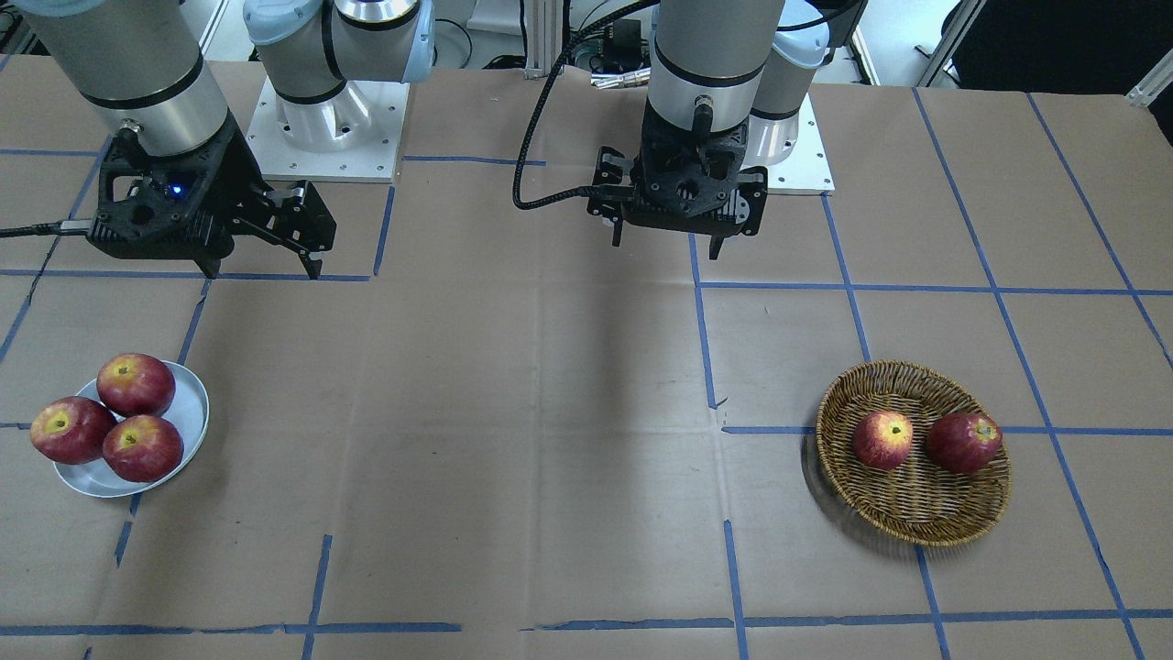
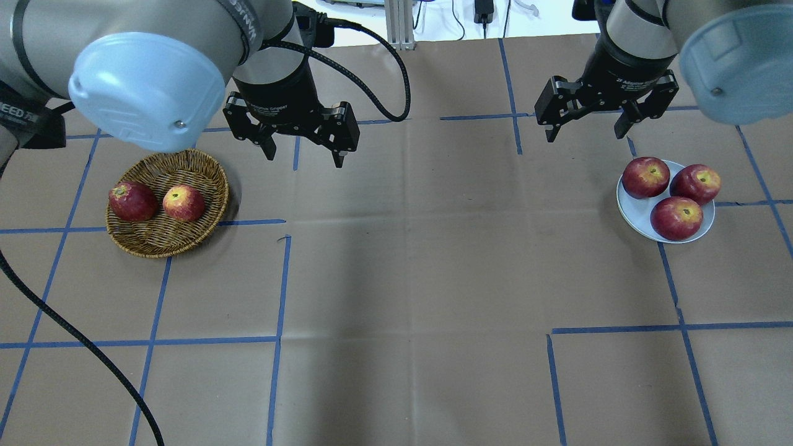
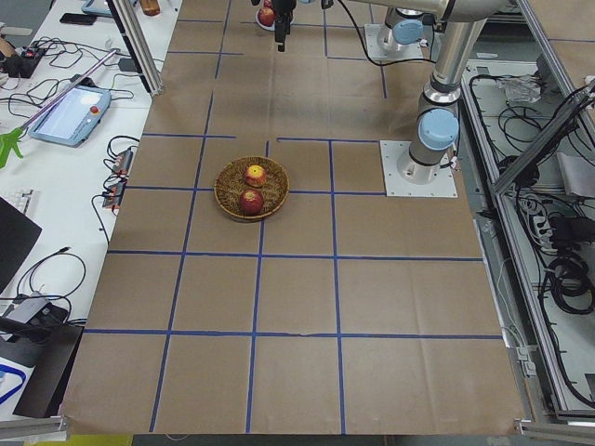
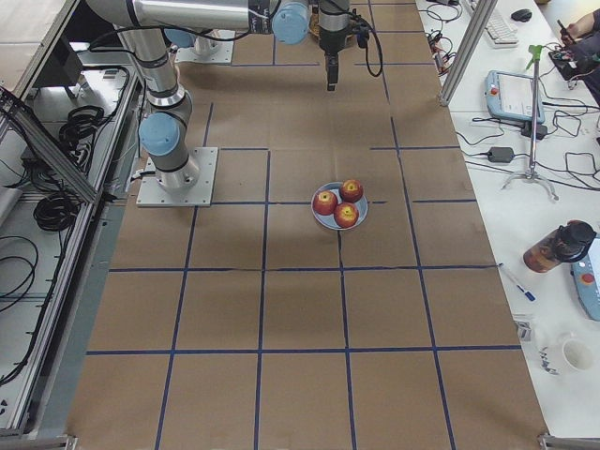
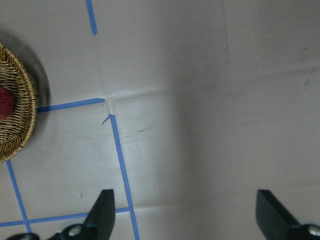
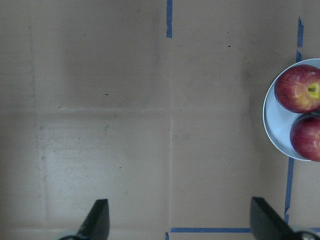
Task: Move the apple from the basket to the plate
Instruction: 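Move the left gripper down over the wicker basket toward the yellow-red apple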
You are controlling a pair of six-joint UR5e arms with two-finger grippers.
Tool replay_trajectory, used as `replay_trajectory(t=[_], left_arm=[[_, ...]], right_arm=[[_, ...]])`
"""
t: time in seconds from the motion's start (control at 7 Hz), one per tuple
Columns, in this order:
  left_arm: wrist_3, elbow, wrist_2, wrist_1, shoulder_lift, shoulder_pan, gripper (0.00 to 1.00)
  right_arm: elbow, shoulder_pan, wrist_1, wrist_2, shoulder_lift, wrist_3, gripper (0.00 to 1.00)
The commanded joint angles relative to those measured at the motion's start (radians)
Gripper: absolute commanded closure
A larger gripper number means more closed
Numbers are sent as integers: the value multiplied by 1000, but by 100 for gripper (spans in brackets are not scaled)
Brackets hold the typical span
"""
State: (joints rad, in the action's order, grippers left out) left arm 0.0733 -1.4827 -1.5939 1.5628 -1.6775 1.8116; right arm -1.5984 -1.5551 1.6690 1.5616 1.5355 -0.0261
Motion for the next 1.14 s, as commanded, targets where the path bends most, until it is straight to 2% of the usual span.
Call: replay_trajectory(t=[0.0,1.0], left_arm=[[-4,-4,-1,2,4,-2,1],[-27,-19,-9,2,19,-6,1]], right_arm=[[0,1,0,0,0,0,0],[0,0,0,0,0,0,0]])
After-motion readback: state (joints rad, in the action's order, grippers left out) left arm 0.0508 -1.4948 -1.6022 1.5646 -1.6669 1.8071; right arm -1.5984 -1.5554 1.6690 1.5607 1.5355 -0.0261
